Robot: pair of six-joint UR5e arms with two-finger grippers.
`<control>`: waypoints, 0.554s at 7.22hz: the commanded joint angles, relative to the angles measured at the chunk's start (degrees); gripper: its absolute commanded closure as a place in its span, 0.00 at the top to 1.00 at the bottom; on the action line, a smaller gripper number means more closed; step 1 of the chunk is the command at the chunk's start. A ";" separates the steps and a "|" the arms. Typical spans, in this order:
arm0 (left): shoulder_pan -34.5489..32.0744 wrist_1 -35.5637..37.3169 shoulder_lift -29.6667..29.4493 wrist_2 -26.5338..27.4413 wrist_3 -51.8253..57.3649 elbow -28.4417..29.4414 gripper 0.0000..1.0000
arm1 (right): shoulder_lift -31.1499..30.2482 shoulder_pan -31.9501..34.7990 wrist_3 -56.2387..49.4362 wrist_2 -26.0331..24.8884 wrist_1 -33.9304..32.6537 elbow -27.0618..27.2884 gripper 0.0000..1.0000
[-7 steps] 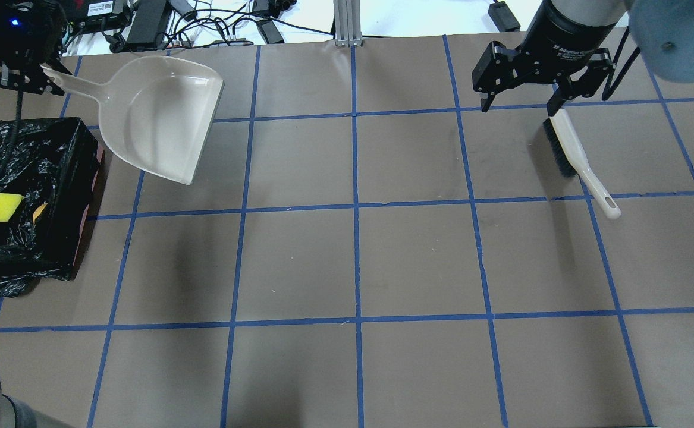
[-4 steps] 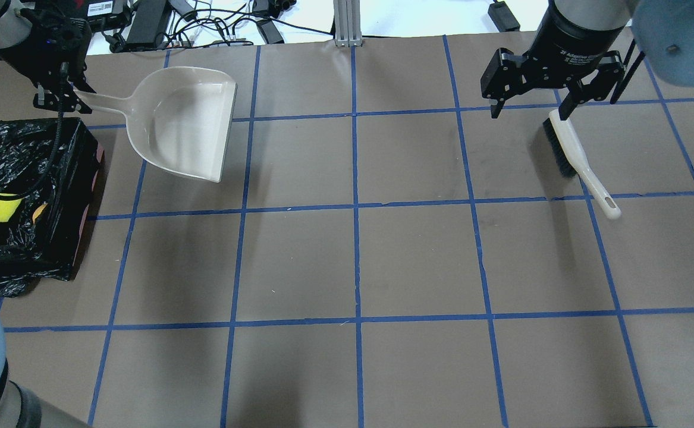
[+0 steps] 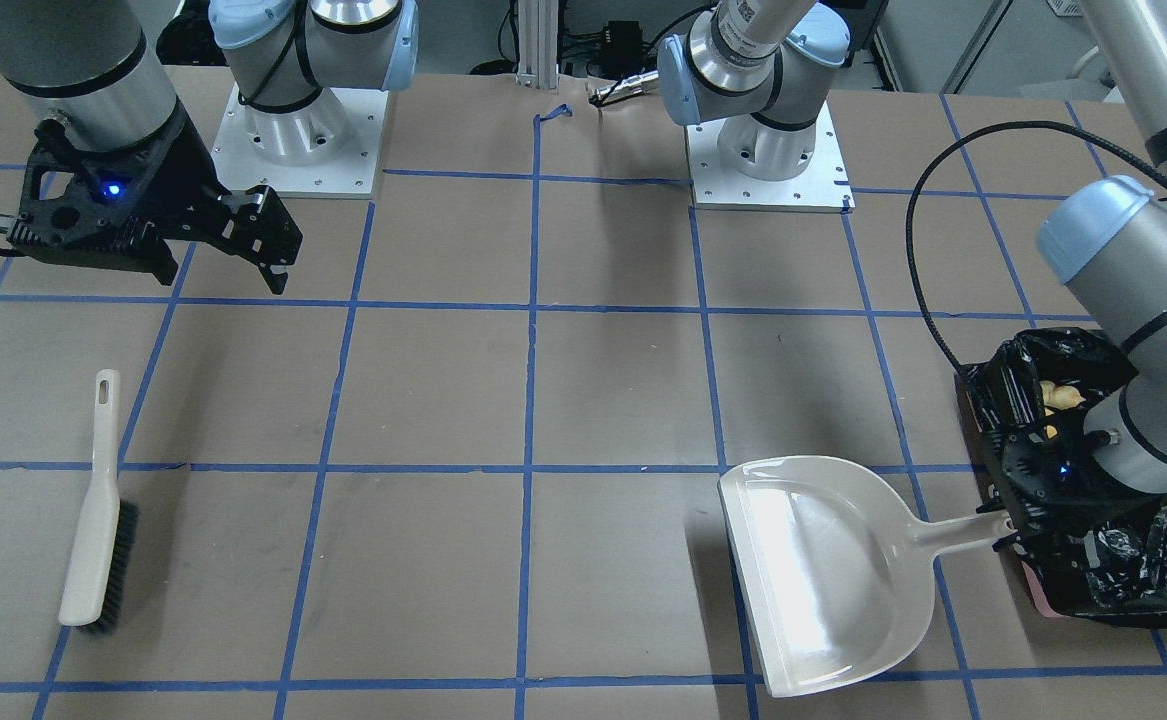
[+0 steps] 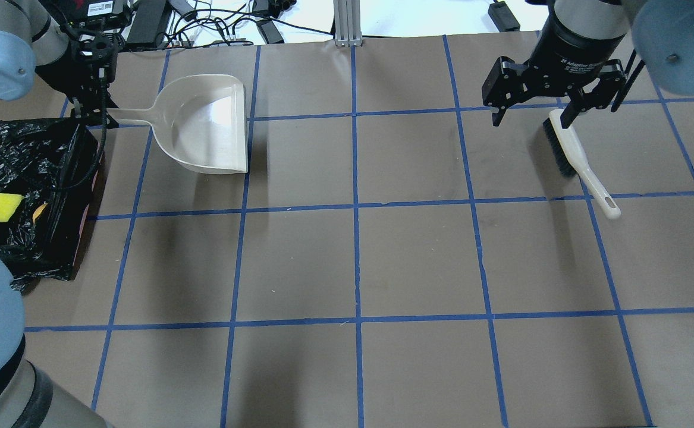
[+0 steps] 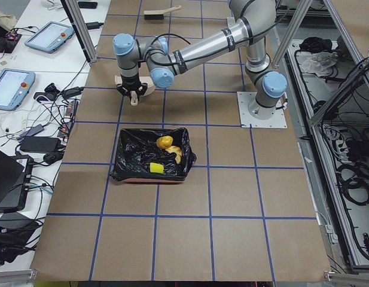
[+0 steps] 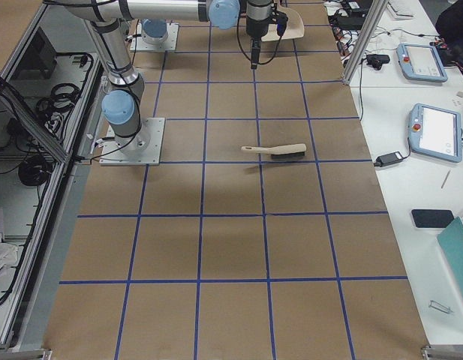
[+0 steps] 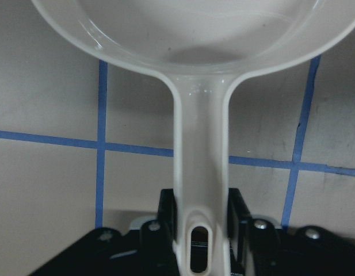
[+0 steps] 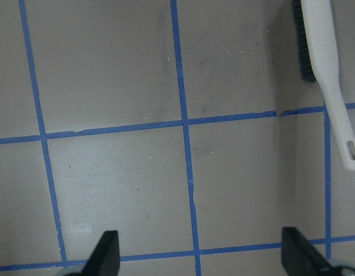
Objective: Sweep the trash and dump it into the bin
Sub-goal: 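Carry the empty dustpan back onto the table with the left gripper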
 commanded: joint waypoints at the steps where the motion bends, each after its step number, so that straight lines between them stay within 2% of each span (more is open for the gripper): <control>1: -0.60 0.31 -1.39 -0.15 -3.97 0.08 0.00 | -0.11 0.03 -0.08 -0.01 0.00 0.09 1.00; 4: -1.56 1.89 -3.32 0.38 -3.92 0.08 0.00 | -0.02 -0.06 -0.08 -0.01 0.00 0.09 1.00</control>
